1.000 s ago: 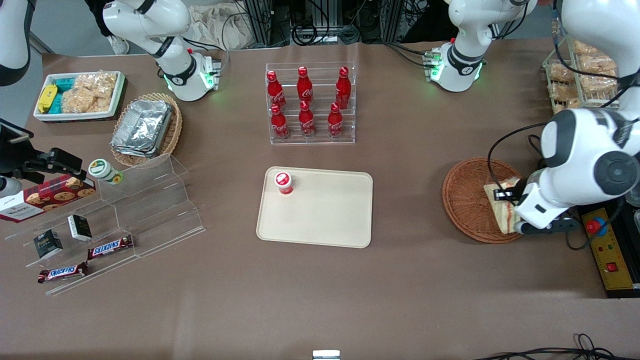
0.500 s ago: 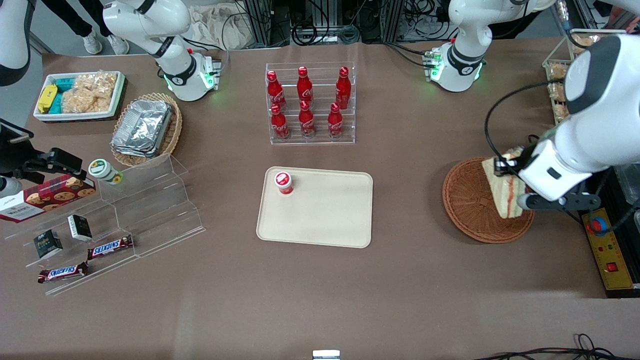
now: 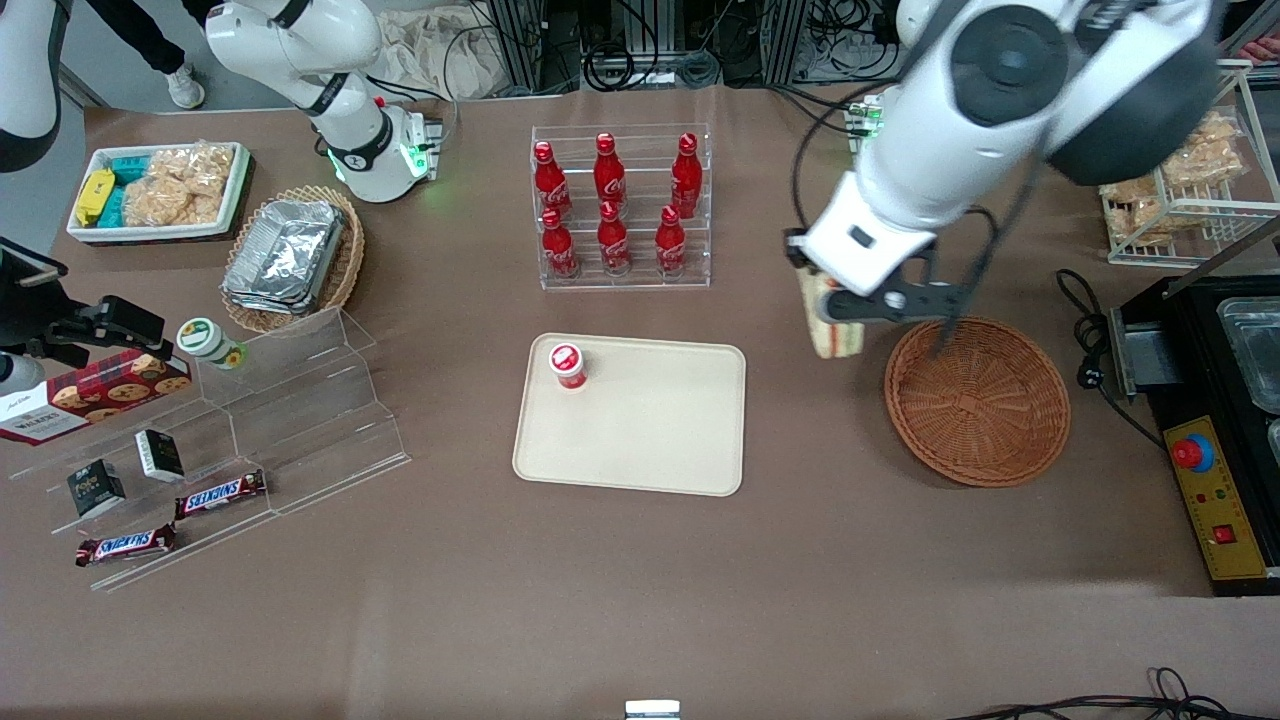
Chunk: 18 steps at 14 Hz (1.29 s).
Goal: Place sandwich from basket to tray
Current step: 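Carry the sandwich with the left gripper over the cream tray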
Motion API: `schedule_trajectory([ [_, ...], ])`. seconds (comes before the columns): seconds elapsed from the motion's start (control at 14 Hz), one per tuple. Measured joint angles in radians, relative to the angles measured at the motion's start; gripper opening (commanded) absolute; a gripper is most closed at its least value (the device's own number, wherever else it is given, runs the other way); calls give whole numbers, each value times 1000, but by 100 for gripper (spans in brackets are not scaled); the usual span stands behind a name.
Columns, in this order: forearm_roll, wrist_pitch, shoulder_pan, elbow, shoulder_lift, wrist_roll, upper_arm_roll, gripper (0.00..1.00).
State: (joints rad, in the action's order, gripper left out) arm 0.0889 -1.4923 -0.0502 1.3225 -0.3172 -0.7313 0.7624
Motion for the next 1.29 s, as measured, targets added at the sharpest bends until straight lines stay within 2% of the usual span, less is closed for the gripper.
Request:
schedule_trajectory([
  [0.21, 24, -144, 102, 16, -86, -93, 0, 41],
  [0.36, 81, -243, 150, 28, -167, -115, -1, 42],
  [0.79, 230, -418, 173, 35, -416, -121, -15, 42],
  [1.29, 244, -549, 172, 40, -588, -119, -69, 45],
])
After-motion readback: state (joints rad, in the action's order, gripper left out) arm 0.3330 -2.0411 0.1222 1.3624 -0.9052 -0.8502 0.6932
